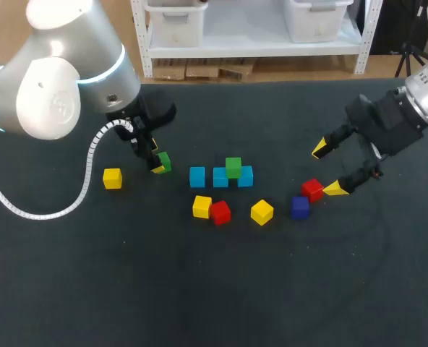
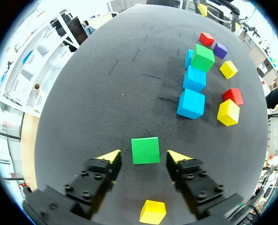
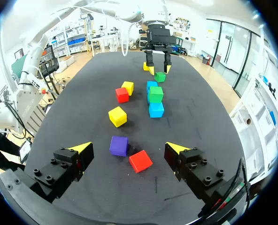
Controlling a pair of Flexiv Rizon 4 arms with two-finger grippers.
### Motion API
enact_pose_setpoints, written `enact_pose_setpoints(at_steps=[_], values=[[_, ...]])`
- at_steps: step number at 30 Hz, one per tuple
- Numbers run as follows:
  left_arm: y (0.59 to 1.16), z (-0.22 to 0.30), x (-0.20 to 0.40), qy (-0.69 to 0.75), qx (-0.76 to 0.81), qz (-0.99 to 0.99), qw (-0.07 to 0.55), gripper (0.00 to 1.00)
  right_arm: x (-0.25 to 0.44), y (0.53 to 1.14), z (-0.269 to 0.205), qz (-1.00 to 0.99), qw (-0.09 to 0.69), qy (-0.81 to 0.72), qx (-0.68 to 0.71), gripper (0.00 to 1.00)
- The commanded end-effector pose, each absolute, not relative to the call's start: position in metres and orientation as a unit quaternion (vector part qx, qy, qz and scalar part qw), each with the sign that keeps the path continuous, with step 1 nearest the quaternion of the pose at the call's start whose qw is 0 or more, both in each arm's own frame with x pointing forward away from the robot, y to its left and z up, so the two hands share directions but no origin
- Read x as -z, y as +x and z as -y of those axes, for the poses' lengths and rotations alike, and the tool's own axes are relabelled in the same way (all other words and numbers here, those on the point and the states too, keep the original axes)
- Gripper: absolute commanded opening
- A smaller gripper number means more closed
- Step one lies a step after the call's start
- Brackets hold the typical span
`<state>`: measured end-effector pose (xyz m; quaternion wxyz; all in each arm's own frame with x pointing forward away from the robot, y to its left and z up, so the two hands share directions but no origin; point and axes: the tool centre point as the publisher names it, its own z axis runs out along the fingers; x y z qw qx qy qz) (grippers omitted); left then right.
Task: Place the blue cubes, place green cubes on the blue cubes, place the yellow cubes on the green cubes, then place the red cubes on the yellow cubes, and place purple cube on the red cubes.
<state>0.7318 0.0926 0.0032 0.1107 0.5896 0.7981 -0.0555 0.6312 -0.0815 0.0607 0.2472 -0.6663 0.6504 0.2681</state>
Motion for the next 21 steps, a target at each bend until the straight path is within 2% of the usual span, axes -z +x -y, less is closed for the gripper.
enact_pose_setpoints(at_steps=[1, 3, 7, 9, 11, 21], values=[[0.734, -0.09, -0.002, 0.59, 0.053, -0.798, 0.107, 0.25, -0.06, 0.632, 0.081, -0.65, 0.247, -0.666, -0.269, 1.0], [0.734, -0.09, -0.001, 0.59, 0.054, -0.799, 0.106, 0.22, -0.06, 0.632, 0.081, -0.65, 0.247, -0.666, -0.269, 1.0], [0.733, -0.09, 0.001, 0.588, 0.056, -0.8, 0.106, 0.24, -0.06, 0.632, 0.081, -0.65, 0.247, -0.666, -0.269, 1.0], [0.733, -0.089, 0.001, 0.587, 0.056, -0.8, 0.106, 0.21, -0.06, 0.632, 0.081, -0.65, 0.247, -0.666, -0.269, 1.0], [0.733, -0.089, 0.001, 0.587, 0.055, -0.801, 0.107, 0.0, -0.06, 0.632, 0.081, -0.65, 0.247, -0.666, -0.269, 1.0], [0.713, -0.079, -0.034, 0.608, 0.052, -0.781, 0.134, 0.0, -0.06, 0.632, 0.081, -0.65, 0.247, -0.666, -0.269, 1.0]])
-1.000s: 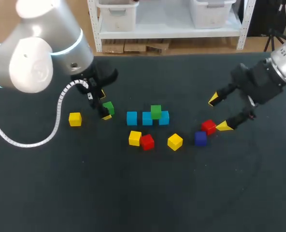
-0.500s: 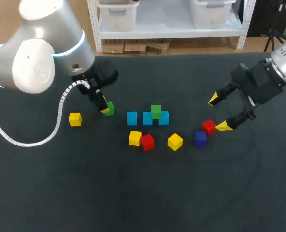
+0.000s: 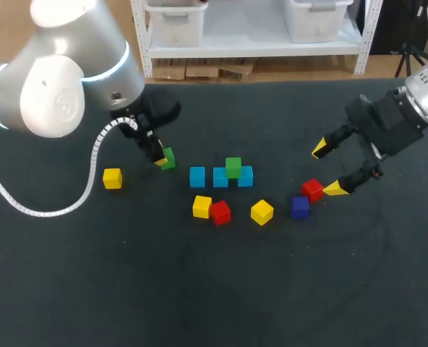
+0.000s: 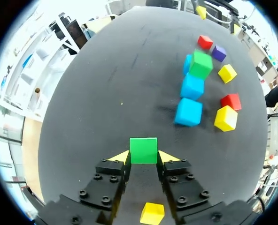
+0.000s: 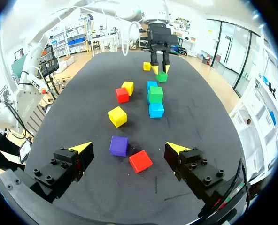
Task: Place the blue cubes, place green cubes on the blue cubes, place the yellow cubes on the green cubes, then place the red cubes on the yellow cubes, and place purple cube on the red cubes.
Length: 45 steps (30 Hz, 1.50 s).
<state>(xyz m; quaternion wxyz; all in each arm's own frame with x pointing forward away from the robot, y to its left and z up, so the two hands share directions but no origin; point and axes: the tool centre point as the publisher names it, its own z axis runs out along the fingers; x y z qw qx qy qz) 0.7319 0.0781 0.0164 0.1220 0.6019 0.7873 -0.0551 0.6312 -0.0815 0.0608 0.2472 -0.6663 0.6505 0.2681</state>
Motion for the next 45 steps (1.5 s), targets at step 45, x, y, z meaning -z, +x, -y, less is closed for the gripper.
enact_pose_setpoints(at_steps=[45], values=[[0.683, 0.007, -0.049, 0.691, 0.094, -0.703, 0.138, 0.0, -0.06, 0.632, 0.081, -0.65, 0.247, -0.666, -0.269, 1.0]])
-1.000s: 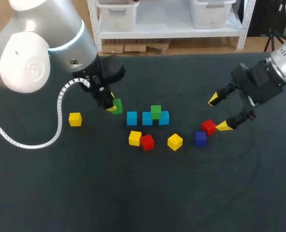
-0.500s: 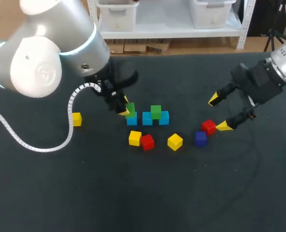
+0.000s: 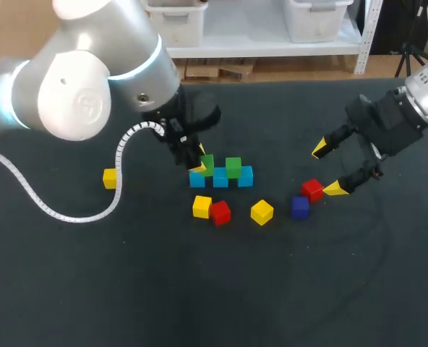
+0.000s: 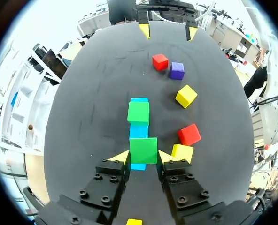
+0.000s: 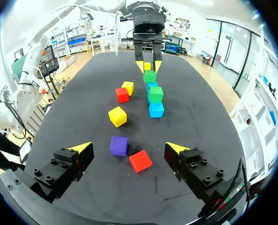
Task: Place the blue cubes, place green cubes on the blue cubes, place the yellow cubes on the green cubes, then place the red cubes on the yellow cubes, and place purple cube on the red cubes.
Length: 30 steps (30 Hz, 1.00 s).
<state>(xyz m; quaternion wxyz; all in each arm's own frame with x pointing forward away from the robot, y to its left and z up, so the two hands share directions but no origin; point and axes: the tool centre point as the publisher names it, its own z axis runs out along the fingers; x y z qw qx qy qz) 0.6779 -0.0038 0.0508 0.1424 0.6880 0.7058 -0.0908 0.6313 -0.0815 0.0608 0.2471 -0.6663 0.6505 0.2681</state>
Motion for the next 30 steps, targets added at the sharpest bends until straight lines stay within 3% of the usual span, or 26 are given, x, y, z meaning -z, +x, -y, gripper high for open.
enact_pose_setpoints(at_steps=[1, 30], values=[[0.6833, 0.0081, -0.0488, 0.692, 0.094, -0.703, 0.137, 0.0, -0.0602, 0.632, 0.0813, -0.65, 0.247, -0.666, -0.269, 1.0], [0.6899, 0.0091, -0.0391, 0.701, 0.093, -0.696, 0.12, 0.0, -0.0602, 0.632, 0.0813, -0.65, 0.247, -0.666, -0.269, 1.0]])
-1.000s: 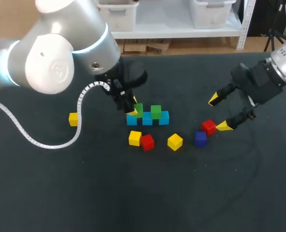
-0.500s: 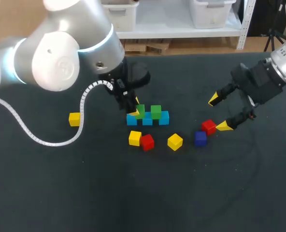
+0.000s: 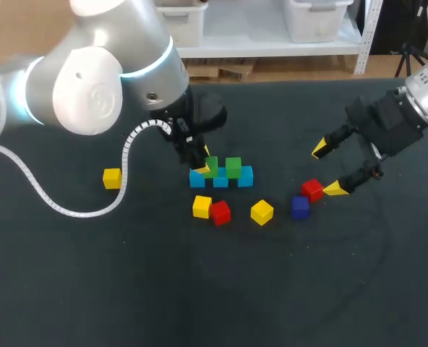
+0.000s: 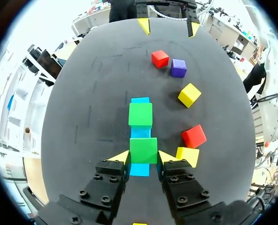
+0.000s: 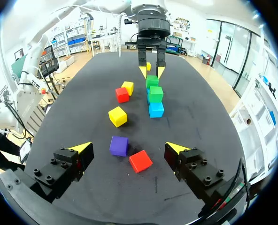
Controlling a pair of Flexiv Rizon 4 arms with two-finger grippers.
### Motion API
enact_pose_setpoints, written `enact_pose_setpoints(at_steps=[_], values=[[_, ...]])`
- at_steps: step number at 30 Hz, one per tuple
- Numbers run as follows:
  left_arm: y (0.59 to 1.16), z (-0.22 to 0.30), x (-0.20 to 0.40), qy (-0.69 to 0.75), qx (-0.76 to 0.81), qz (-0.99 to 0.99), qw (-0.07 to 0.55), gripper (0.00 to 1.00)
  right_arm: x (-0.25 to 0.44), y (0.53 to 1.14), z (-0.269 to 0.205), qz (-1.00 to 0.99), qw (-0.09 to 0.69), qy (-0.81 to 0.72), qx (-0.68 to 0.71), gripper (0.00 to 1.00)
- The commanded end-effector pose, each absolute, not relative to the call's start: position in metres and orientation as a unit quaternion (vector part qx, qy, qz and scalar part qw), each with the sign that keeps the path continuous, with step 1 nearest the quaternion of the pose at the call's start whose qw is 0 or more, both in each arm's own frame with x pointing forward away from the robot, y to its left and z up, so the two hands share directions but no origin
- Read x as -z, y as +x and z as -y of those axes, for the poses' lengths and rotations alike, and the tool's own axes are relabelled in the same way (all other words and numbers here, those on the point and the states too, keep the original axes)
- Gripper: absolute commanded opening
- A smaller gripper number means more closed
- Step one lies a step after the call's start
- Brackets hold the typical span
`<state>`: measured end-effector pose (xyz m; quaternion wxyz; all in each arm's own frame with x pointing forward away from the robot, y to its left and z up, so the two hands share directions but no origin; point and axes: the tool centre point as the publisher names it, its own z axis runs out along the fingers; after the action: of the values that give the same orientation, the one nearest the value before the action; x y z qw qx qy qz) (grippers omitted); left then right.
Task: Place the blue cubes, place green cubes on the blue cubes, place the yellow cubes on the green cubes, then place the red cubes on the yellow cubes, and place purple cube on the red cubes.
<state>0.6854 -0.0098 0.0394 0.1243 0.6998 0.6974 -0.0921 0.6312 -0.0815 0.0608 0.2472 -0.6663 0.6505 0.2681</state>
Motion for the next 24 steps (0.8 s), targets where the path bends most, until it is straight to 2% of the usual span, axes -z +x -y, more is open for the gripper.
enact_pose_setpoints(at_steps=[1, 24], values=[[0.6902, 0.0086, -0.039, 0.702, 0.093, -0.696, 0.12, 0.0, -0.0602, 0.632, 0.0813, -0.65, 0.247, -0.666, -0.269, 1.0], [0.693, 0.007, -0.0348, 0.701, 0.094, -0.698, 0.116, 0.0, -0.0602, 0.632, 0.0813, -0.65, 0.247, -0.666, -0.269, 1.0]])
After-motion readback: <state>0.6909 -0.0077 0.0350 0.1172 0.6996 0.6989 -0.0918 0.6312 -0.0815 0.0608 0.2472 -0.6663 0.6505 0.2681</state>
